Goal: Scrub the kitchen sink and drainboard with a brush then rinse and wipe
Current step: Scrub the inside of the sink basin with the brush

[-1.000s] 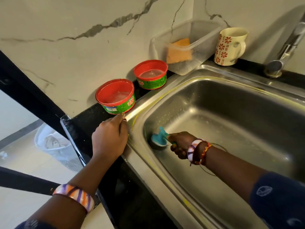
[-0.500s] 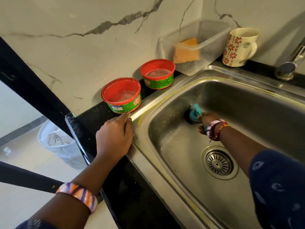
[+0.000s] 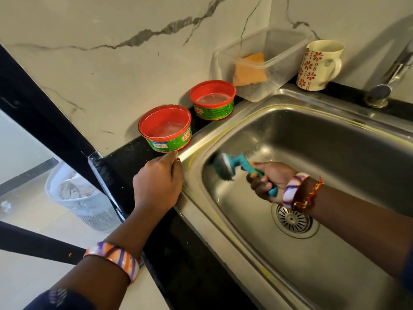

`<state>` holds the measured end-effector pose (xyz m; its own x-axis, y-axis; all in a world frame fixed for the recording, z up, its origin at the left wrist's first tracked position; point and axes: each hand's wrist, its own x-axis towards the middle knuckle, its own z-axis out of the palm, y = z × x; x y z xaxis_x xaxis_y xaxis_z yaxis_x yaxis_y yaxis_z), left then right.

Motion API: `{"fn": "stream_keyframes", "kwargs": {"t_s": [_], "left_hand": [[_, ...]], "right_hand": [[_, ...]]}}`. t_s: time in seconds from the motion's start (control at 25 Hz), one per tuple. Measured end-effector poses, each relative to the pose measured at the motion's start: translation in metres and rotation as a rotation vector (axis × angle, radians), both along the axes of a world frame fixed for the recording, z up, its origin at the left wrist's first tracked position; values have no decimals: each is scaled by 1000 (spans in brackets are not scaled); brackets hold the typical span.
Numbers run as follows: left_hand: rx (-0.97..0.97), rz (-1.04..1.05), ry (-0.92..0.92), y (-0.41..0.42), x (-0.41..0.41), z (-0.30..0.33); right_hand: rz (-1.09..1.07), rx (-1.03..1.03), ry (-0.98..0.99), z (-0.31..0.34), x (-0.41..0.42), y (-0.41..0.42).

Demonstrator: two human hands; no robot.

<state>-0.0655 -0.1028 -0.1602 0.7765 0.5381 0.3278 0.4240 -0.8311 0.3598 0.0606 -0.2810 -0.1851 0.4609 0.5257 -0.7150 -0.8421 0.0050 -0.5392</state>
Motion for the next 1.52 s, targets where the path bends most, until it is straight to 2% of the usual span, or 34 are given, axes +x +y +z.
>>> {"fn": "stream_keyframes", "kwargs": {"t_s": [0.16, 0.32, 0.48, 0.64, 0.76, 0.88, 0.96, 1.04, 1.16, 1.24, 1.32, 1.36, 1.4, 1.48, 1.52], "left_hand": [[8, 0, 10, -2, 0, 2], [11, 11, 24, -6, 0, 5], [-4, 7, 19, -6, -1, 5], [-21, -9, 6, -5, -3, 6], [-22, 11, 17, -6, -2, 8], [-20, 12, 23, -7, -2, 8], [-17, 22, 35, -7, -1, 6], [-15, 33, 50, -6, 1, 5], [-11, 27, 50, -6, 1, 3], [-17, 29, 47, -6, 1, 3], [-28, 36, 49, -6, 1, 3], [-29, 39, 51, -7, 1, 3], [-30, 41, 49, -8, 1, 4], [-28, 41, 47, -9, 2, 5], [-26, 40, 52, -9, 1, 5]], "right_hand": [[248, -106, -182, 7, -30, -16], [423, -102, -178, 22, -23, -47], [314, -4, -260, 39, -12, -3], [221, -52, -430, 41, -20, 8], [241, -99, -334, 23, -37, -18], [238, -189, -248, 2, -28, -9], [181, -217, -259, -6, -18, 8], [235, -270, -313, -15, -18, 14], [499, -406, -457, -33, -31, -5], [758, -547, -743, -43, -37, -10], [868, -696, -1131, -56, -35, -2], [810, -744, -1226, -66, -33, 5], [731, -769, -1241, -72, -32, 13], [575, -773, -1114, -78, -33, 29], [513, -717, -952, -75, -33, 30]]}}
